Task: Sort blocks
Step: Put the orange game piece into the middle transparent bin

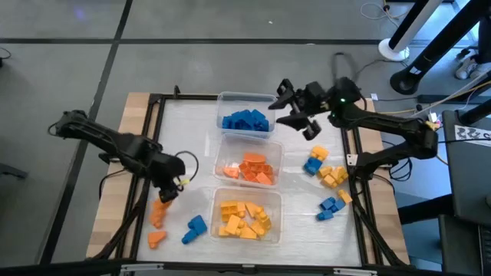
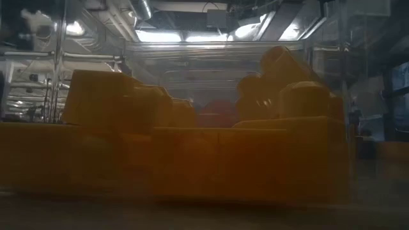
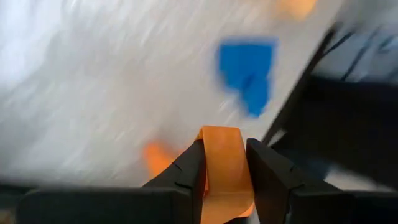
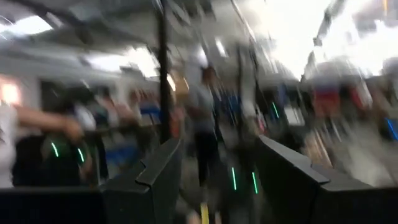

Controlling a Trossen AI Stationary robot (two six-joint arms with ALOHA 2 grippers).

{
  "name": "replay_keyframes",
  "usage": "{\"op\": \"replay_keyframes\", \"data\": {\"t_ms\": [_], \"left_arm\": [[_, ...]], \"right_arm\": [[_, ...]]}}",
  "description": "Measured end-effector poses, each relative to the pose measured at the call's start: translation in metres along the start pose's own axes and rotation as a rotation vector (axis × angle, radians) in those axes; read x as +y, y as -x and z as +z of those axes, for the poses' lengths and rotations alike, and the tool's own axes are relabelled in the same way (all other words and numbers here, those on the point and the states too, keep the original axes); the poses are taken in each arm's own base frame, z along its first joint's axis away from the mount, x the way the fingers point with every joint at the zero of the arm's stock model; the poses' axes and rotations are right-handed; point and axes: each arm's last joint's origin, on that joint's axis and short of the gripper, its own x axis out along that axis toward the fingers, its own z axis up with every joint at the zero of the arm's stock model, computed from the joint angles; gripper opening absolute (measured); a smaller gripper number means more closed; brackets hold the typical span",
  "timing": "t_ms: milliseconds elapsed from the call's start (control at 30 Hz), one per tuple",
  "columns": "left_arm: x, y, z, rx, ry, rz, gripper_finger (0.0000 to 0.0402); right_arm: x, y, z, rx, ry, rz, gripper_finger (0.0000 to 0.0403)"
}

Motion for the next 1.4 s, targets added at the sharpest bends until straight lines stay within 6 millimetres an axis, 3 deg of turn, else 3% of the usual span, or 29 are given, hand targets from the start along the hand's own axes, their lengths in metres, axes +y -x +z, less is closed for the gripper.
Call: {"op": "replay_keyframes", "data": {"t_ms": [267, 433, 567, 733, 900, 1100, 1400], "left_arm": [[-0.021, 0.036, 0.033, -0.491, -0.011, -0.305, 0.0085], [-0.035, 0.058, 0.062, -0.814, -0.124, -0.467, 0.0085], [-0.033, 0.062, 0.088, -1.02, -0.138, -0.408, 0.0085], [-0.025, 0.044, 0.123, -1.082, -0.136, -0.294, 0.0085], [-0.025, 0.026, 0.148, -1.12, -0.226, -0.235, 0.0098], [-0.018, 0.011, 0.165, -1.114, -0.27, -0.154, 0.0152], [-0.018, 0.014, 0.166, -1.13, -0.269, -0.161, 0.0214]], "right_arm": [[0.011, 0.031, -0.036, 0.526, -0.185, -0.342, 0.0199], [0.034, 0.058, -0.034, 0.732, -0.276, -0.491, 0.0199], [0.055, 0.081, -0.029, 0.874, -0.339, -0.615, 0.0199], [0.085, 0.103, -0.032, 1.088, -0.451, -0.799, 0.0199], [0.105, 0.11, -0.041, 1.275, -0.483, -0.939, 0.0199], [0.106, 0.111, -0.055, 1.499, -0.353, -1.087, 0.0199], [0.087, 0.097, -0.096, 1.849, -0.313, -0.982, 0.0199]]}}
